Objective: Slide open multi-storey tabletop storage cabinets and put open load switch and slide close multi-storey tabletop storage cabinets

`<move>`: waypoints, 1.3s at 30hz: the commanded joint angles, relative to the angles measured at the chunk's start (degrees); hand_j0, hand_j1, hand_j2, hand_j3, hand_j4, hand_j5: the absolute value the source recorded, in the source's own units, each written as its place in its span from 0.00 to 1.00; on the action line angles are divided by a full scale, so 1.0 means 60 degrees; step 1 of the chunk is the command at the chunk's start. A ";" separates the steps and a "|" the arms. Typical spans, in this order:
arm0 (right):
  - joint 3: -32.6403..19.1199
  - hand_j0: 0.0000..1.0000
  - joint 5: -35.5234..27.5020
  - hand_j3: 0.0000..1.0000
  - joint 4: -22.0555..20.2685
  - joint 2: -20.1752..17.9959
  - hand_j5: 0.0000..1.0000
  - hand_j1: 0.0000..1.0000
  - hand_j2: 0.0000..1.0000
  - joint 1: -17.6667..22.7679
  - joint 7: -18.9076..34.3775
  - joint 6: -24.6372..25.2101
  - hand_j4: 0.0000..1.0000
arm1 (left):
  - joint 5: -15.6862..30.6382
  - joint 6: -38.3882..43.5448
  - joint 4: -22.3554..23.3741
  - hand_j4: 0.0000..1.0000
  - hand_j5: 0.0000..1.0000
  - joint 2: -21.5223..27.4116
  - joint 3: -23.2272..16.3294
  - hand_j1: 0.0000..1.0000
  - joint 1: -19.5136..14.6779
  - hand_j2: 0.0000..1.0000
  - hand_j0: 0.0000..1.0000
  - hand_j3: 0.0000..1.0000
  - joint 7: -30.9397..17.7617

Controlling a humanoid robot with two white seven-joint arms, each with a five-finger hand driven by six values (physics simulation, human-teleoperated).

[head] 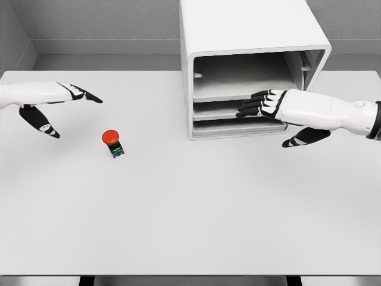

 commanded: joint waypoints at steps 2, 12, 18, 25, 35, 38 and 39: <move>0.0026 1.00 -0.0083 1.00 0.0001 0.0235 1.00 1.00 1.00 0.0000 -0.0041 0.0016 1.00 | 0.0144 0.0025 -0.0463 1.00 1.00 0.0023 0.0041 1.00 0.0029 1.00 1.00 1.00 -0.0060; 0.0377 1.00 -0.0083 1.00 0.0235 -0.0131 1.00 1.00 1.00 -0.0938 -0.0115 0.0016 1.00 | -0.0324 0.0025 -0.0624 1.00 1.00 -0.0549 -0.0076 1.00 0.0161 1.00 1.00 1.00 -0.0060; 0.1139 1.00 0.0371 1.00 0.0133 -0.0145 1.00 1.00 1.00 -0.1318 0.0955 0.0016 1.00 | -0.0705 0.0025 -0.0507 1.00 1.00 -0.1076 -0.0076 1.00 0.0308 1.00 1.00 1.00 -0.0060; 0.1666 1.00 0.1103 1.00 0.0250 0.0704 1.00 1.00 1.00 -0.1919 0.1219 0.0016 1.00 | -0.0837 0.0025 -0.0493 1.00 1.00 -0.1296 -0.0090 1.00 0.0513 1.00 1.00 1.00 -0.0060; 0.1373 1.00 -0.0347 1.00 0.0499 0.0558 1.00 1.00 1.00 -0.1934 0.1263 0.0016 1.00 | -0.1218 0.0025 0.0079 1.00 1.00 -0.1647 -0.0076 1.00 0.0674 1.00 1.00 1.00 -0.0060; 0.1344 1.00 -0.0347 1.00 0.0704 0.0704 1.00 1.00 1.00 -0.1934 0.1307 0.0016 1.00 | -0.1218 0.0025 0.0137 1.00 1.00 -0.1720 -0.0076 1.00 0.0659 1.00 1.00 1.00 -0.0060; 0.1344 1.00 -0.0347 1.00 0.0704 0.0719 1.00 1.00 1.00 -0.1948 0.1307 0.0016 1.00 | -0.1218 0.0025 0.0137 1.00 1.00 -0.1720 -0.0076 1.00 0.0659 1.00 1.00 1.00 -0.0060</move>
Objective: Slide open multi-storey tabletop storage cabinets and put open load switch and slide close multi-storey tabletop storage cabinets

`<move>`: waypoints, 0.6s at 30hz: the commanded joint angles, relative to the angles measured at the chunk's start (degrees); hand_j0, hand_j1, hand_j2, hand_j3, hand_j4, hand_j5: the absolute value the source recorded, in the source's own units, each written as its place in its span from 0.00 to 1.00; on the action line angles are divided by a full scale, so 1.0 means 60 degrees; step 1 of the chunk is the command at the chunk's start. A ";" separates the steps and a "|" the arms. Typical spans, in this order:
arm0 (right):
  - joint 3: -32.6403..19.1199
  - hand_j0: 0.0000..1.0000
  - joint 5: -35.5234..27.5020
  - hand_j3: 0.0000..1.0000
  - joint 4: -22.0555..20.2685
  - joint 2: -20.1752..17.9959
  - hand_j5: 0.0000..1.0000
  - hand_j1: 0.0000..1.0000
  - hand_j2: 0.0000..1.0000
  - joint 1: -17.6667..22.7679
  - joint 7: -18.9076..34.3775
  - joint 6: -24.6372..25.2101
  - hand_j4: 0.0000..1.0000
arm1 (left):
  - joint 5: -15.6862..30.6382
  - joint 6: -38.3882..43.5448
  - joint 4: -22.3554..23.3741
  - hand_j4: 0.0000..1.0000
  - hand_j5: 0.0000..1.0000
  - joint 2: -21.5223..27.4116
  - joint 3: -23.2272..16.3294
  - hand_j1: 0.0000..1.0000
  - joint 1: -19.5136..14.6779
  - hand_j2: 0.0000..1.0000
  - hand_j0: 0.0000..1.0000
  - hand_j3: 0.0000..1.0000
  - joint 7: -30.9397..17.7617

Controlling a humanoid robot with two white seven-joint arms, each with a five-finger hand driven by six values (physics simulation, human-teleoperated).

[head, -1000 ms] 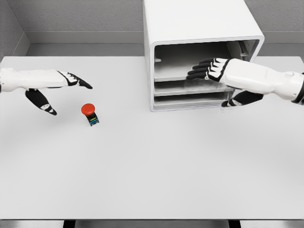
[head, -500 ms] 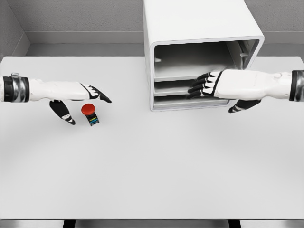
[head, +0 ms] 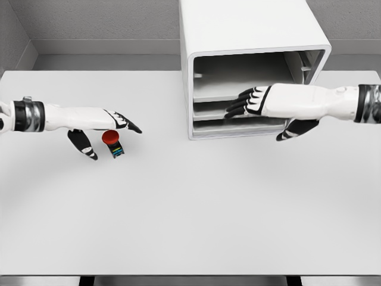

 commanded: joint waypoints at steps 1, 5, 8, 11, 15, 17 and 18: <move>-0.0041 1.00 -0.0134 1.00 0.0072 0.0112 1.00 1.00 1.00 -0.0029 0.0068 0.0020 1.00 | 0.0015 0.0023 0.0064 1.00 1.00 -0.0045 -0.0002 1.00 0.0000 1.00 1.00 1.00 0.0003; -0.0041 1.00 -0.0134 1.00 0.0233 0.0536 1.00 1.00 1.00 -0.0117 0.0317 0.0020 1.00 | 0.0015 0.0023 0.0195 1.00 1.00 -0.0060 0.0012 1.00 0.0000 1.00 1.00 1.00 0.0003; -0.0041 1.00 -0.0134 1.00 0.0643 0.0844 1.00 1.00 1.00 -0.0176 0.0347 0.0020 1.00 | 0.0000 0.0023 0.0195 1.00 1.00 -0.0103 0.0012 1.00 0.0000 1.00 1.00 1.00 0.0003; -0.0041 1.00 -0.0134 1.00 0.0673 0.1035 1.00 1.00 1.00 -0.0176 0.0347 0.0020 1.00 | -0.0014 0.0023 0.0254 1.00 1.00 -0.0192 -0.0002 1.00 0.0029 1.00 1.00 1.00 0.0003; -0.0041 1.00 -0.0119 1.00 0.1200 0.1093 1.00 1.00 1.00 -0.0176 0.0347 0.0020 1.00 | 0.0015 0.0023 0.0225 0.96 0.96 -0.0191 -0.0002 0.96 0.0029 0.96 0.96 0.96 0.0003; -0.0041 1.00 -0.0075 1.00 0.1786 0.1313 1.00 1.00 1.00 -0.0176 0.0405 0.0020 1.00 | 0.0015 0.0023 0.0210 0.91 0.91 -0.0191 -0.0002 0.91 0.0029 0.91 0.91 0.91 0.0003; -0.0041 1.00 -0.0075 1.00 0.1815 0.1357 1.00 1.00 1.00 -0.0176 0.0464 0.0020 1.00 | 0.0015 0.0023 0.0195 0.89 0.89 -0.0206 0.0012 0.89 0.0029 0.89 0.89 0.89 0.0003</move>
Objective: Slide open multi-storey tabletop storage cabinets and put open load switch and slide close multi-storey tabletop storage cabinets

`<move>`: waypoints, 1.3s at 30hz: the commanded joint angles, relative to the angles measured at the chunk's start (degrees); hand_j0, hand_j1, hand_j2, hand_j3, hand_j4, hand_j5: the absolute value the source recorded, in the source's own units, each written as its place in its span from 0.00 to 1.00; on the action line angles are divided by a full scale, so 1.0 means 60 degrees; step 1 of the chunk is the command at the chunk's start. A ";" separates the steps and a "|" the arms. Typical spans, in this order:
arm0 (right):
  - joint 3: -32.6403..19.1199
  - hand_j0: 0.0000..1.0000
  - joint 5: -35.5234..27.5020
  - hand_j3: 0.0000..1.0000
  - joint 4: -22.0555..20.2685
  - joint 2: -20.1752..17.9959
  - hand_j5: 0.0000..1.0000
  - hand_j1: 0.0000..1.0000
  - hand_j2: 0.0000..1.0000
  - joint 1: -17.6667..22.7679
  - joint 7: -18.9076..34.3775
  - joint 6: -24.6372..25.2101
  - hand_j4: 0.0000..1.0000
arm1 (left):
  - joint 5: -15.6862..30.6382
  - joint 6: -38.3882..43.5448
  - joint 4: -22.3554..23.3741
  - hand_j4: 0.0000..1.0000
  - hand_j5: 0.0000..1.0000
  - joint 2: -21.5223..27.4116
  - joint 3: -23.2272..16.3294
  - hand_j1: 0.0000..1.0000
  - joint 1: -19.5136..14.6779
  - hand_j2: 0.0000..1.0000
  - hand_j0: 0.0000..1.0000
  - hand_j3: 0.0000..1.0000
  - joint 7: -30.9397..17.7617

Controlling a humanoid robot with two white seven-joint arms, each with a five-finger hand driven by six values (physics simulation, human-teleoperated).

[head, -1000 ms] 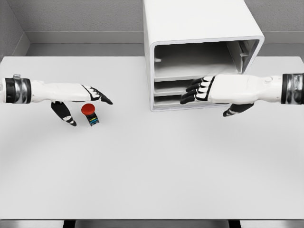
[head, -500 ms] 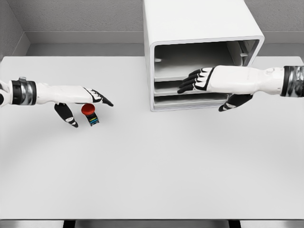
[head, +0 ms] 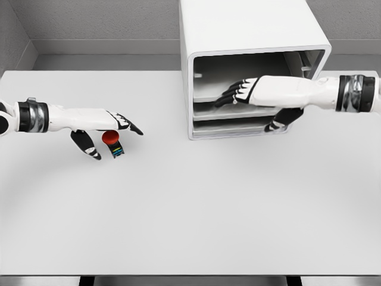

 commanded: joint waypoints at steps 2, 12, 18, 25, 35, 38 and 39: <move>-0.0010 1.00 -0.0047 1.00 0.0469 0.0209 1.00 1.00 1.00 0.0000 0.0174 0.0022 1.00 | 0.0065 0.0022 -0.0042 0.85 0.85 -0.0008 0.0007 0.85 0.0015 0.85 0.85 0.85 0.0003; -0.0010 1.00 -0.0062 1.00 0.1612 0.0795 1.00 1.00 1.00 -0.0264 0.0452 0.0022 1.00 | 0.0080 0.0022 -0.0072 0.70 0.70 0.0051 0.0007 0.70 0.0103 0.70 0.70 0.70 0.0003; -0.0010 1.00 -0.0047 1.00 0.2433 0.1294 1.00 1.00 1.00 -0.0278 0.0599 0.0022 1.00 | 0.0065 0.0022 0.0016 0.68 0.68 0.0080 0.0022 0.68 0.0103 0.68 0.68 0.68 0.0003; -0.0010 1.00 -0.0032 1.00 0.2916 0.1616 1.00 1.00 1.00 -0.0293 0.0657 0.0022 1.00 | 0.0036 0.0022 0.0045 0.66 0.66 0.0080 0.0007 0.66 0.0103 0.66 0.66 0.66 0.0003; 0.0064 1.00 0.0012 1.00 0.2945 0.1631 1.00 1.00 1.00 -0.0264 0.0672 0.0022 1.00 | 0.0036 0.0022 0.0133 0.49 0.49 0.0095 0.0022 0.49 0.0103 0.49 0.49 0.49 0.0003; 0.0064 1.00 0.0026 1.00 0.2873 0.1631 1.00 1.00 1.00 -0.0220 0.0672 0.0022 1.00 | 0.0036 0.0022 0.0133 0.42 0.42 0.0095 0.0022 0.42 0.0103 0.42 0.42 0.42 0.0003; 0.0064 1.00 0.0026 1.00 0.2755 0.1616 1.00 1.00 1.00 -0.0205 0.0672 0.0022 1.00 | 0.0036 0.0022 0.0133 0.40 0.40 0.0095 0.0037 0.40 0.0088 0.40 0.40 0.40 0.0003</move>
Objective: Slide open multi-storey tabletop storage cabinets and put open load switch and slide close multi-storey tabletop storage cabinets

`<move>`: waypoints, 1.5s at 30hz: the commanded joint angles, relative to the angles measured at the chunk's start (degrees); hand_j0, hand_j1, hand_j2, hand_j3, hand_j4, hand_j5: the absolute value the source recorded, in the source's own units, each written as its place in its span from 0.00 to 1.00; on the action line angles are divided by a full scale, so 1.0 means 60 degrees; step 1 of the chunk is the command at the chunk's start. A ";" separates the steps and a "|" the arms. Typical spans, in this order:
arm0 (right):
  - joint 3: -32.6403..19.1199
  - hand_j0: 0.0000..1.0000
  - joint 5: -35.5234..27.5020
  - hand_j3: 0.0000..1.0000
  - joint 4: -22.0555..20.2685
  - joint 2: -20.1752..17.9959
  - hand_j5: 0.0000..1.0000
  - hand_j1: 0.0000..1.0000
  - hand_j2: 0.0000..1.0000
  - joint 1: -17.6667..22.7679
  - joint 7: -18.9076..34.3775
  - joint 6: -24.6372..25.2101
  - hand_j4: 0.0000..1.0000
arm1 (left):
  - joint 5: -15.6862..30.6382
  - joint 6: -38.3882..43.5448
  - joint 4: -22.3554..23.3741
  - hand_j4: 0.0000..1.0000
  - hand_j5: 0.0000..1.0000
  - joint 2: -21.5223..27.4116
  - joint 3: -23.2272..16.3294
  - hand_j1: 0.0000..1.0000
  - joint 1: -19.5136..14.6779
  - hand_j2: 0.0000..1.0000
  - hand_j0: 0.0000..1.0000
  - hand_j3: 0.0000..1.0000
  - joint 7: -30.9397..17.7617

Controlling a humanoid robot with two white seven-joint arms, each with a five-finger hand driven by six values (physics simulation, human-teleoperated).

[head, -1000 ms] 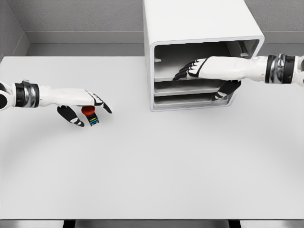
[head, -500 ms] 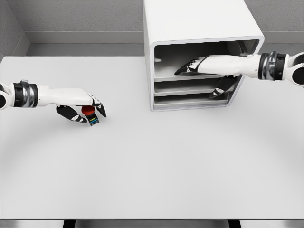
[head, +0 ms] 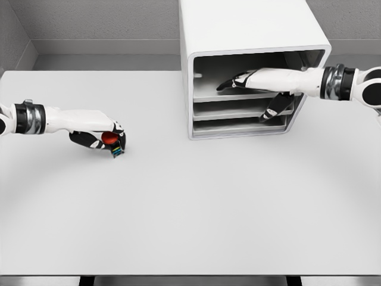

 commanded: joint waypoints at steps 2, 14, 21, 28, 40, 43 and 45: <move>0.0150 1.00 0.0435 1.00 -0.0289 -0.0006 1.00 1.00 1.00 0.0015 0.0038 -0.0201 1.00 | 0.0072 0.0019 -0.0006 0.40 0.40 -0.0006 0.0039 0.40 -0.0015 0.40 0.40 0.40 0.0006; 0.0077 1.00 0.0420 1.00 -0.1387 -0.0650 1.00 1.00 1.00 0.0249 0.0038 -0.0201 1.00 | 0.0277 0.0019 -0.0973 0.40 0.40 0.0082 0.0127 0.40 -0.0425 0.40 0.40 0.40 0.0006; -0.0010 1.00 0.0405 1.00 -0.2134 -0.1177 1.00 1.00 1.00 0.0586 0.0024 -0.0201 1.00 | 0.0555 0.0019 -0.1867 0.40 0.40 0.0551 0.0127 0.40 -0.0630 0.40 0.40 0.40 0.0006; -0.0260 1.00 0.0362 1.00 -0.2940 -0.1749 1.00 1.00 1.00 0.0879 -0.0035 -0.0201 1.00 | 0.0907 0.0019 -0.2511 0.40 0.40 0.0829 0.0127 0.40 -0.0747 0.40 0.40 0.40 0.0006; -0.0465 1.00 0.0332 1.00 -0.3599 -0.2452 1.00 1.00 1.00 0.1289 -0.0123 -0.0201 1.00 | 0.1141 0.0019 -0.3844 0.40 0.40 0.1239 0.0142 0.40 -0.0996 0.40 0.40 0.40 0.0006; -0.0553 1.00 0.0318 1.00 -0.3863 -0.2598 1.00 1.00 1.00 0.1304 -0.0123 -0.0201 1.00 | 0.1127 0.0019 -0.4181 0.40 0.40 0.1430 0.0157 0.40 -0.1011 0.40 0.40 0.40 0.0006; -0.0553 1.00 0.0303 1.00 -0.4024 -0.2642 1.00 1.00 1.00 0.1304 -0.0137 -0.0201 1.00 | 0.1127 0.0019 -0.4284 0.40 0.40 0.1430 0.0171 0.40 -0.1069 0.40 0.40 0.40 0.0006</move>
